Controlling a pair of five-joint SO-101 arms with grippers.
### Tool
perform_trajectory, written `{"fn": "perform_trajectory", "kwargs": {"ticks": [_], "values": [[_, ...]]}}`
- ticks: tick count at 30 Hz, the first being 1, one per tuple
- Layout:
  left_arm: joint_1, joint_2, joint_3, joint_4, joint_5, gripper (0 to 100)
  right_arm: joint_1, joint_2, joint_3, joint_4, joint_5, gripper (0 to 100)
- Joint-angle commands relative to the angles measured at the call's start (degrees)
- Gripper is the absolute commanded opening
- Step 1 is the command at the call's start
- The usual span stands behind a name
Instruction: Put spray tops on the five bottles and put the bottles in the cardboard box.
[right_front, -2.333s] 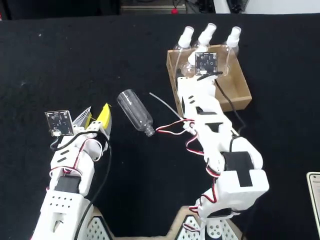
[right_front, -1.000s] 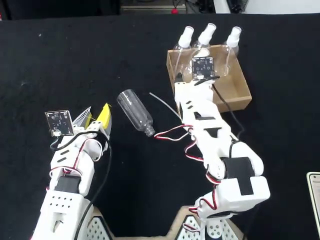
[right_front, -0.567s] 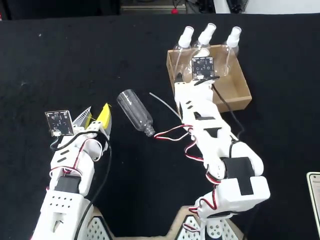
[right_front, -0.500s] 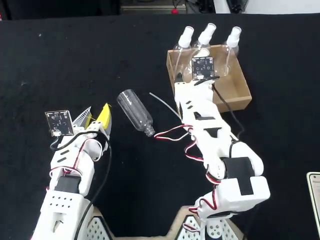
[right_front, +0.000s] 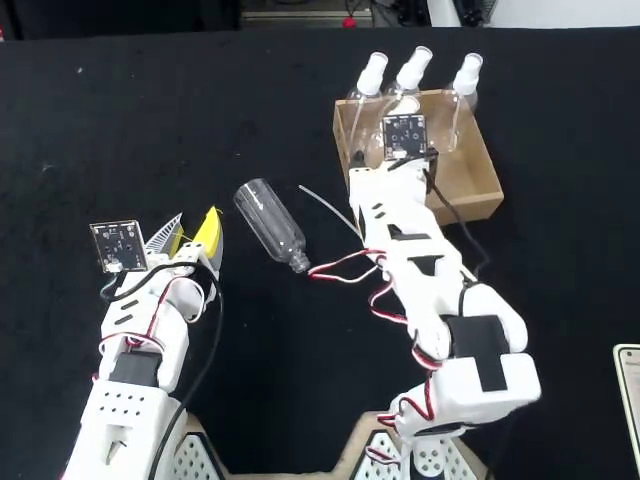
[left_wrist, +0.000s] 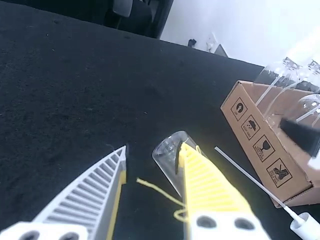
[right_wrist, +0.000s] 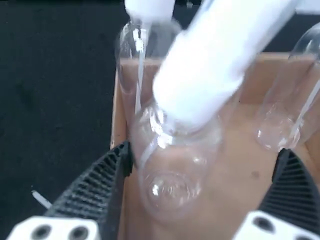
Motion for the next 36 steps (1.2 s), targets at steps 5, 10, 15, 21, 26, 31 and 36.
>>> {"fn": "perform_trajectory", "kwargs": {"ticks": [5,10,15,21,26,31,36], "values": [[0.48,-0.26,1.27,-1.32,-0.35,17,-0.44,-9.71,3.74,-0.09,-0.35,39.3],[0.48,-0.26,1.27,-1.32,-0.35,17,-0.35,-15.34,8.13,0.35,-0.18,39.3],[0.31,-0.26,1.27,-1.32,-0.35,17,-0.35,-22.55,13.93,1.14,-0.26,39.3],[0.13,-0.26,1.27,-1.41,-0.35,17,2.73,-37.23,15.16,19.52,-0.53,39.3],[0.04,-0.26,1.27,-1.41,-0.35,17,2.99,-49.01,15.60,32.53,-7.47,34.9],[-0.04,-0.26,1.27,-1.41,-0.35,17,-0.97,-55.96,15.25,41.41,-8.00,18.6],[-3.03,-0.26,0.66,-1.41,0.18,17,-7.03,-58.59,13.67,48.44,-6.33,22.6]]}}
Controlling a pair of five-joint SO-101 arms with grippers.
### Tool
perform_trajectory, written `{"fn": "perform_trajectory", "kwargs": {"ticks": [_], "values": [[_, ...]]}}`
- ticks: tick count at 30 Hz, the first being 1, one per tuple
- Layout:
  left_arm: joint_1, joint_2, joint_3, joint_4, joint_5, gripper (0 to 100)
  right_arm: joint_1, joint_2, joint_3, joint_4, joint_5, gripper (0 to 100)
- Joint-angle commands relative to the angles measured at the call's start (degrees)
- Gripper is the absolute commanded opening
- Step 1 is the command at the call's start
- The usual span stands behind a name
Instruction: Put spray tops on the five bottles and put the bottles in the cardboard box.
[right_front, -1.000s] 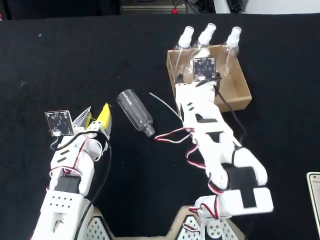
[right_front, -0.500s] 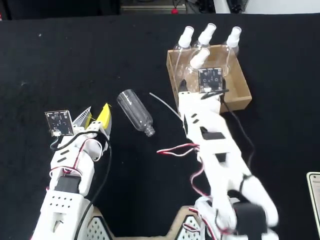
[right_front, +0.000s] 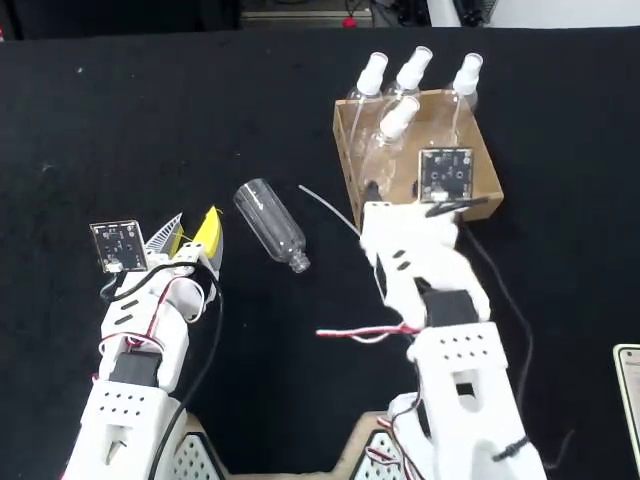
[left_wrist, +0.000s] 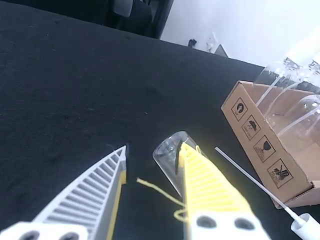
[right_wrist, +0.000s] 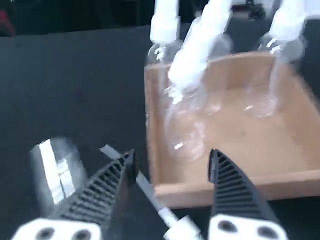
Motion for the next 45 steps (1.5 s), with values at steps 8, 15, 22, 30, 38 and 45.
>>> {"fn": "perform_trajectory", "kwargs": {"ticks": [8,15,22,30,38,45], "values": [[-4.88,-0.26,0.04,-1.41,0.26,17,-18.90,9.89,-7.69,8.00,8.35,32.9],[-4.79,-0.26,0.04,-1.41,0.26,17,-21.10,27.56,-15.87,3.69,8.26,33.2],[-4.79,-0.26,0.04,-1.41,0.26,17,-21.10,38.81,-20.00,-4.13,8.26,33.3],[-4.70,-0.26,-0.04,-1.41,0.26,17,-22.15,45.49,-25.36,-4.66,8.26,33.4],[-4.70,-0.26,-0.13,-1.41,0.18,17,-23.03,53.58,-30.73,-4.66,8.26,33.4],[-4.70,-0.26,-0.04,-1.41,0.00,17,-24.97,56.57,-31.52,-4.66,8.26,33.1]]}}
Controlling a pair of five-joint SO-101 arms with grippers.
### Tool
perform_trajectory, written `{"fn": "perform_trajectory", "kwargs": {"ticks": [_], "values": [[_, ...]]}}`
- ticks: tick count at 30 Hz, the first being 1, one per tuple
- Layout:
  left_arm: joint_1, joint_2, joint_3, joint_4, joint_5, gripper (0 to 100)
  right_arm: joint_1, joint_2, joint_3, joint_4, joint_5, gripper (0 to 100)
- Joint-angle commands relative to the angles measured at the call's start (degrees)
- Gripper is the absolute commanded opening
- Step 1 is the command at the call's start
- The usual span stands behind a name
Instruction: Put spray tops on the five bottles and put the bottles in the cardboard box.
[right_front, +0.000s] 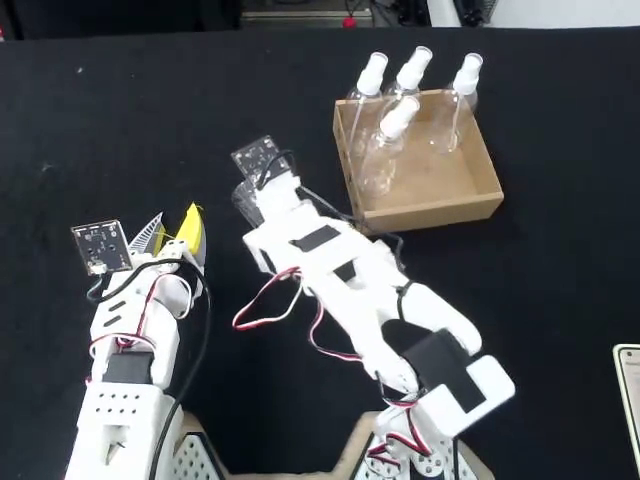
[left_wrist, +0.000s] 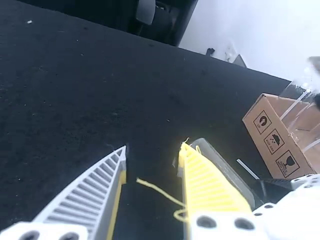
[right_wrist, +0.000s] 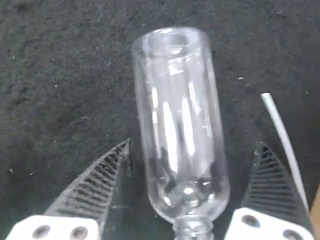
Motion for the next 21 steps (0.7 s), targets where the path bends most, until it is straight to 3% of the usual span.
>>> {"fn": "perform_trajectory", "kwargs": {"ticks": [1,5,12,14,17,21], "values": [[-0.31,-0.26,-0.04,-1.41,0.00,17,-1.23,0.40,-3.47,-1.76,0.79,33.0],[-0.31,-0.26,0.04,-1.41,-0.09,17,-0.88,1.89,-3.30,-3.08,1.05,30.7],[-0.31,-0.26,0.13,-1.41,-0.18,17,4.13,-1.36,-2.95,-2.99,0.79,2.5],[-0.31,-0.26,0.13,-1.41,-0.18,17,6.15,-2.42,-2.59,-2.11,0.70,1.6],[-0.31,-0.26,0.22,-1.41,-0.18,17,6.07,-6.90,-2.24,5.01,1.05,3.0],[-0.40,-0.26,0.31,-1.41,-0.18,17,3.96,-18.33,-2.42,22.15,1.23,2.9]]}}
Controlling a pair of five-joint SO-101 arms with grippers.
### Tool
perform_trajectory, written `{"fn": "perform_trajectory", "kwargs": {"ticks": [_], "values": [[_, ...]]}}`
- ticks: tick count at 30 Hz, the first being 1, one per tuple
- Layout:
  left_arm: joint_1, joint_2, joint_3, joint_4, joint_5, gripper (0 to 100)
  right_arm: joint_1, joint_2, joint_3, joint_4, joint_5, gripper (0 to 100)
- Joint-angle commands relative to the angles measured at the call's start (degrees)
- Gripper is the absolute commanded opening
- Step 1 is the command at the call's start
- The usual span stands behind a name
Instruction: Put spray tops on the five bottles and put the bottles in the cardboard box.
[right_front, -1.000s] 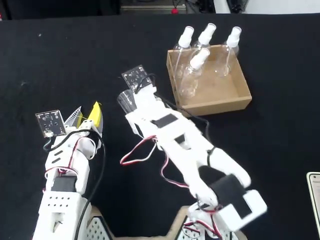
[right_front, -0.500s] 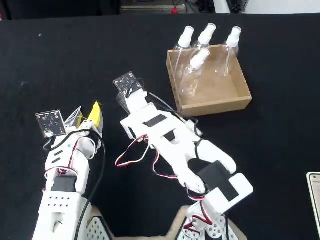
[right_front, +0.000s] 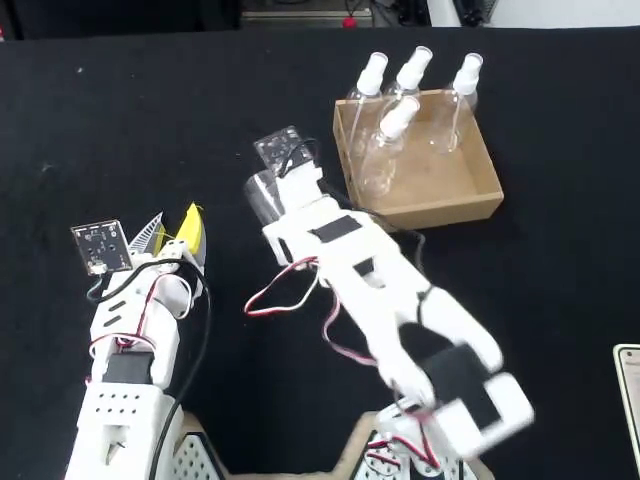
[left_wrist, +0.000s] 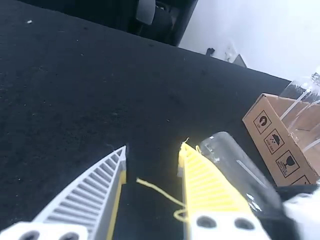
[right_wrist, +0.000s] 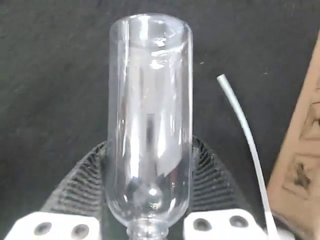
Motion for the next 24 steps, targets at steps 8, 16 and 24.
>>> {"fn": "perform_trajectory", "kwargs": {"ticks": [8,16,24], "values": [[-0.40,-0.26,0.31,-1.41,-0.26,17,9.85,-36.26,-2.42,39.12,20.92,3.0],[-0.40,-0.26,0.31,-1.41,-0.26,17,40.97,-43.65,-1.98,49.32,46.59,3.1],[-0.31,-0.26,0.40,-1.41,-0.26,17,66.46,-43.65,11.03,35.87,75.60,3.1]]}}
